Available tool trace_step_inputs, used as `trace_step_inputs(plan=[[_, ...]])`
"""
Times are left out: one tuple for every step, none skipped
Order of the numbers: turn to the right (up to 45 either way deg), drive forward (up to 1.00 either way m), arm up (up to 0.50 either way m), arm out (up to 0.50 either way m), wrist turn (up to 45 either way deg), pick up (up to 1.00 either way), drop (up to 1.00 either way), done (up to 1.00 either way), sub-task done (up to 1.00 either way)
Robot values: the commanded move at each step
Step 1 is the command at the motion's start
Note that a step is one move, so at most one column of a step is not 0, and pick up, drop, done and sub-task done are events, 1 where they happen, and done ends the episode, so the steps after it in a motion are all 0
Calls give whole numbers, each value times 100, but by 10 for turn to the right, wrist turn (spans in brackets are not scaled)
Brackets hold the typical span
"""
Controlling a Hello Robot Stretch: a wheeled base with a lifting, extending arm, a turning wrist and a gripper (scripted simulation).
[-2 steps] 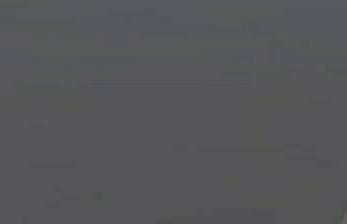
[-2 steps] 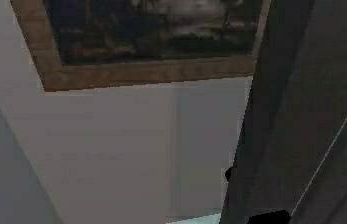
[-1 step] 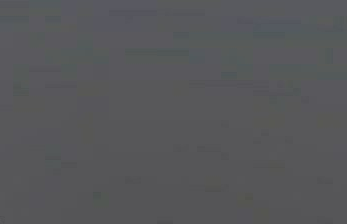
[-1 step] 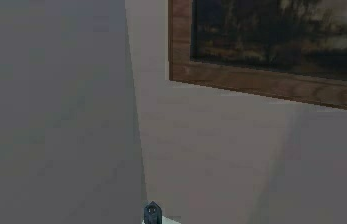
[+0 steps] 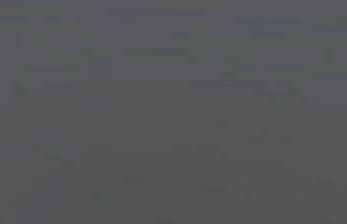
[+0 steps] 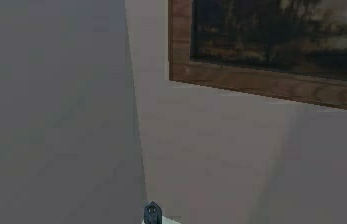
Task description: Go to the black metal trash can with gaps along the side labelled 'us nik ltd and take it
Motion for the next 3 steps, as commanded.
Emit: trace_step_inputs(plan=[[0,0,0,42,0,0,0,0,0],[0,0,0,0,450,0,0,0,0],[0,0,0,0,450,0,0,0,0]])
